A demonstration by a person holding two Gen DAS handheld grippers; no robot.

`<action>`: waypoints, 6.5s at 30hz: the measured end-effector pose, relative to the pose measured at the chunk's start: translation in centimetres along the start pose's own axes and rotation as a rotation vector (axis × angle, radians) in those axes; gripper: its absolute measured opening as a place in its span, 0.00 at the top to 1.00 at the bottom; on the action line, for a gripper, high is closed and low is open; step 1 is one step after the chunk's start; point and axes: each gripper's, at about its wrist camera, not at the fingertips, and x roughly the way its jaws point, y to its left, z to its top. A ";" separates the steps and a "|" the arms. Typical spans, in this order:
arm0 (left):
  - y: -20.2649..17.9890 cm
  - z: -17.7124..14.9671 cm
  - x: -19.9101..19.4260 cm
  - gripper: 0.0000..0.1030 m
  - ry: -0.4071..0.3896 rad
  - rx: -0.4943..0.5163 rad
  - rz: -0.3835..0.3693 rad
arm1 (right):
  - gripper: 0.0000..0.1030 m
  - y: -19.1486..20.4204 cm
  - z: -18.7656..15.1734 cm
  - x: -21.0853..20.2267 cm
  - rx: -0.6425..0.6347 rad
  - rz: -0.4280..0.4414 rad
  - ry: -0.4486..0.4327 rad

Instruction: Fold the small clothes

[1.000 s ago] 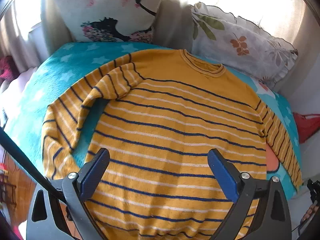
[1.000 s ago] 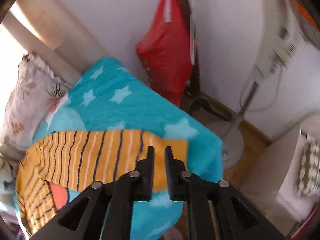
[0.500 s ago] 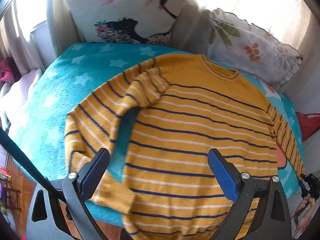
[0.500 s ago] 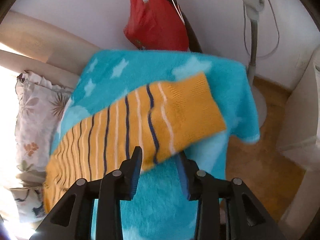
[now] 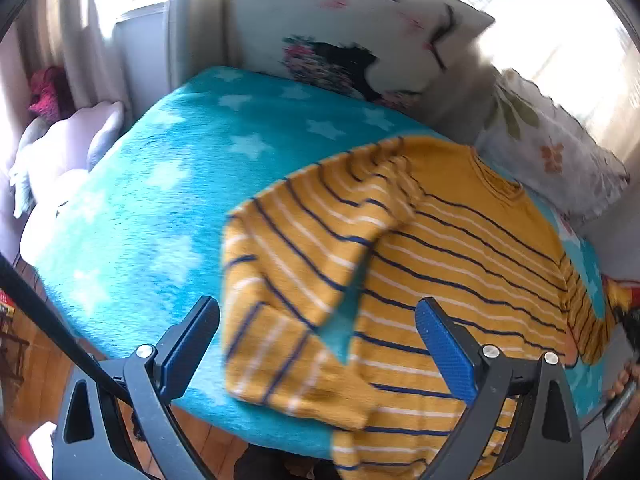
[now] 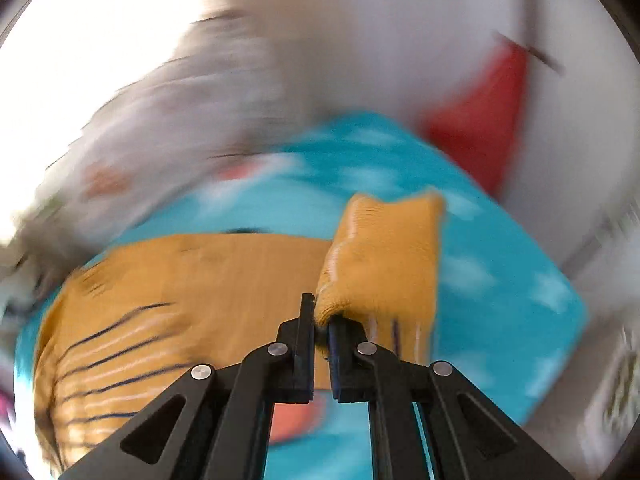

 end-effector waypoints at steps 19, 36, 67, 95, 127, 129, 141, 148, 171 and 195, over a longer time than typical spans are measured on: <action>13.7 -0.5 -0.8 0.04 0.001 -0.214 0.102 | 0.88 38.6 -15.0 4.9 -0.956 0.111 -0.056; 14.5 0.1 0.5 0.04 0.017 -0.224 0.084 | 0.69 34.6 -16.9 -1.3 -0.703 0.600 0.293; 13.8 0.7 -0.1 0.04 0.003 -0.221 0.044 | 0.92 37.9 -13.4 -9.8 -0.666 0.802 0.189; 1.3 -2.4 3.9 0.04 0.170 0.040 -0.089 | 0.56 6.8 -4.1 4.1 -0.181 0.096 0.233; 5.7 -4.7 0.6 0.32 0.115 -0.071 0.046 | 0.65 15.4 0.1 8.8 -0.228 0.168 0.144; 6.6 -4.6 0.9 0.32 0.128 -0.086 0.046 | 0.65 19.6 -0.6 7.0 -0.318 0.306 0.127; 8.1 -3.5 3.3 0.32 0.176 -0.063 -0.019 | 0.44 39.2 -6.6 9.6 -0.559 0.462 0.255; 10.9 -3.0 3.6 0.32 0.183 -0.099 -0.017 | 0.97 40.3 -7.9 11.5 -0.506 0.407 0.304; 2.2 -4.0 5.3 0.32 0.259 0.023 -0.206 | 0.68 14.9 -5.5 9.5 -0.253 0.197 0.309; -2.8 -14.0 2.6 0.37 0.221 0.080 -0.025 | 0.56 1.6 -18.1 0.5 -0.192 0.504 0.708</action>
